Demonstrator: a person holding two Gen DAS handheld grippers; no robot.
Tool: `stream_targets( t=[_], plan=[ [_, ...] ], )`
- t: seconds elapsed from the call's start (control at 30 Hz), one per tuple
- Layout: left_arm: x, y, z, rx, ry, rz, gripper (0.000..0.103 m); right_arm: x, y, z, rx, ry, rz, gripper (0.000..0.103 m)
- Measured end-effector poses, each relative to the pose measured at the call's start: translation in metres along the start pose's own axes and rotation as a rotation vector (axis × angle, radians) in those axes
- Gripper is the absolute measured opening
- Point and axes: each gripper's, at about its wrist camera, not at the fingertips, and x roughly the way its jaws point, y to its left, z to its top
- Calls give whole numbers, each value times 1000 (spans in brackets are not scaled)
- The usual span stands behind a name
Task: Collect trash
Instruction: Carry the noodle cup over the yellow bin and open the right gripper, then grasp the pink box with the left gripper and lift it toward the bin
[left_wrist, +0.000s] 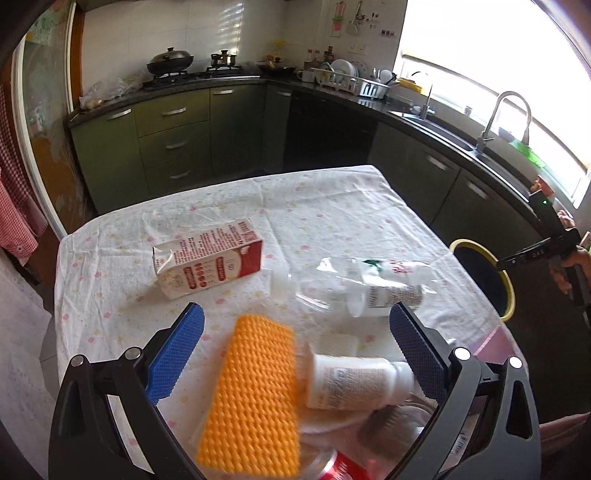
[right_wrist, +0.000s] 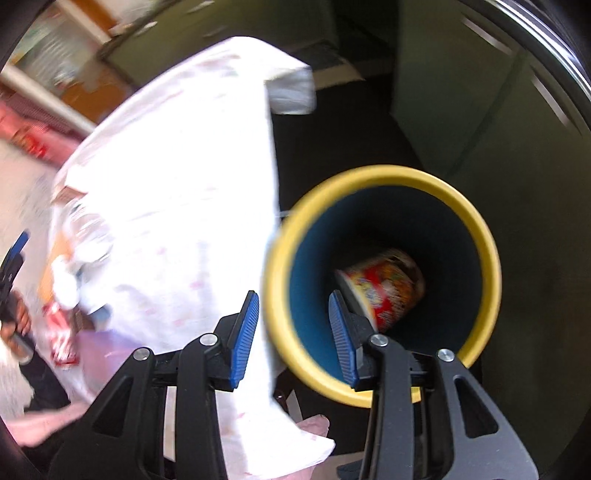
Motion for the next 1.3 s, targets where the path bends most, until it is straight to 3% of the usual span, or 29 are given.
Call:
stream_targets(
  t=[0.1, 0.23, 0.33, 0.43, 0.57, 0.63, 0.77, 0.83, 1.0, 1.07, 1.13, 1.3],
  plan=[
    [-8, -14, 0, 30, 33, -63, 99, 2, 26, 2, -73, -9, 13, 44],
    [-8, -46, 7, 157, 92, -138, 99, -14, 48, -18, -132, -9, 29, 44],
    [4, -72, 17, 328, 147, -197, 99, -27, 50, -32, -150, -10, 38, 44],
    [14, -98, 18, 566, 194, -268, 99, -34, 51, -44, -152, -11, 39, 46],
    [15, -145, 10, 701, 314, -476, 98, -41, 45, -57, -146, -15, 36, 48],
    [6, -180, -6, 817, 331, -552, 98, -40, 42, -59, -142, -13, 38, 48],
    [-1, -243, -44, 1081, 331, -552, 98, -39, 34, -60, -129, -14, 39, 48],
    [10, -261, -55, 1149, 357, -503, 98, -39, 31, -63, -125, -20, 48, 49],
    [39, -258, -57, 1127, 451, -442, 98, -39, 21, -75, -114, -29, 66, 50],
    [50, -257, -57, 1106, 480, -437, 92, -38, 17, -78, -108, -30, 74, 50],
    [57, -258, -58, 1094, 497, -416, 79, -37, 12, -80, -99, -34, 79, 50],
    [66, -259, -62, 1067, 540, -389, 78, -36, 3, -86, -90, -40, 95, 51]
  ],
)
